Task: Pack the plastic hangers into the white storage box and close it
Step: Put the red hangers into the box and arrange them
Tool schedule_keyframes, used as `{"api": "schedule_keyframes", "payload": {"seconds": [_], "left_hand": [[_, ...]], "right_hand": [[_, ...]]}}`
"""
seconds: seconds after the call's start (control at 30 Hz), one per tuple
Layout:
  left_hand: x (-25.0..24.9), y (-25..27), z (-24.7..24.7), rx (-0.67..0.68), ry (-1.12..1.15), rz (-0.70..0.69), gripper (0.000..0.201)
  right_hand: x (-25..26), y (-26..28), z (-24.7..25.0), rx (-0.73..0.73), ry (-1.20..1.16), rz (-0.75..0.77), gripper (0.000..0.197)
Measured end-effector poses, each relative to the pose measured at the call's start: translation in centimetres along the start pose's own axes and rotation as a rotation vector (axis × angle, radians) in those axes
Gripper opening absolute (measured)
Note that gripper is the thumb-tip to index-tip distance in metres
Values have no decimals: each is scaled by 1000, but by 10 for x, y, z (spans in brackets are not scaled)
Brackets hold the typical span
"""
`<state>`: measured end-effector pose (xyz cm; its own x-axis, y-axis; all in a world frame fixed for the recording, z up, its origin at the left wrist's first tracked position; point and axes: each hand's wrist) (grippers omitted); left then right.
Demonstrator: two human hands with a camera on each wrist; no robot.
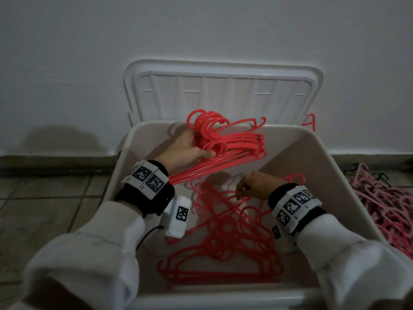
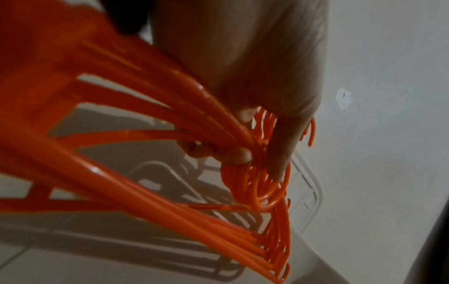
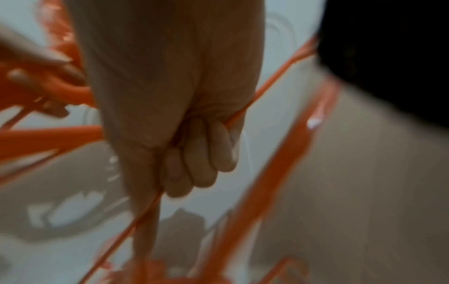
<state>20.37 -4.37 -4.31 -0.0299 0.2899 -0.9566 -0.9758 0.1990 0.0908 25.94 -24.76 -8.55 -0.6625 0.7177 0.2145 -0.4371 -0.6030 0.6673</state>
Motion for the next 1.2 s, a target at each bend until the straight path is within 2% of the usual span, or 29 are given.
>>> {"api": "schedule_keyframes", "payload": {"seconds": [0.1,0.2,0.3,0.37,0.53,0.63,0.73,0.83,0.93,1.0,1.2], "left_hand": [[0,1,0,1,6,6,39],[-1,1,0,4,17,6,38],[-1,1,0,5,35,-1,37],[-1,2,0,2,55,-3,37],[-2,3,2,1,90,12,38],[-1,3,3,12,69,35,27],[0,3,3,0,98,58,33],[0,3,2,5,98,52,35],[1,3,2,2,88,39,30],[1,3,3,-3,64,38,25],[3,3,5,6,-29,19,28]], "right_hand": [[-2,4,0,4,38,-13,23],[-9,7,4,-68,-108,54,20],[-17,7,6,-123,-236,64,29],[-21,9,7,-208,-343,83,33],[-24,19,14,-538,-604,124,47],[-22,21,13,-615,-931,228,40],[-13,26,17,-716,-1146,332,34],[-14,25,20,-787,-1124,368,45],[-20,23,20,-749,-879,315,54],[-18,26,21,-720,-728,316,52],[-20,29,24,-657,-715,382,49]]}}
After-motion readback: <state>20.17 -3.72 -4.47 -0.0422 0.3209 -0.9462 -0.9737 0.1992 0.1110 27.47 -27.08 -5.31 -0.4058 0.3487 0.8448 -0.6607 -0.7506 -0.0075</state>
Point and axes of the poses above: each hand's wrist, its own y-axis away from the middle knuckle, its own z-axis out of the back of the hand, x = y × z, and after that the axes turned 13 degrees about x, right-handed
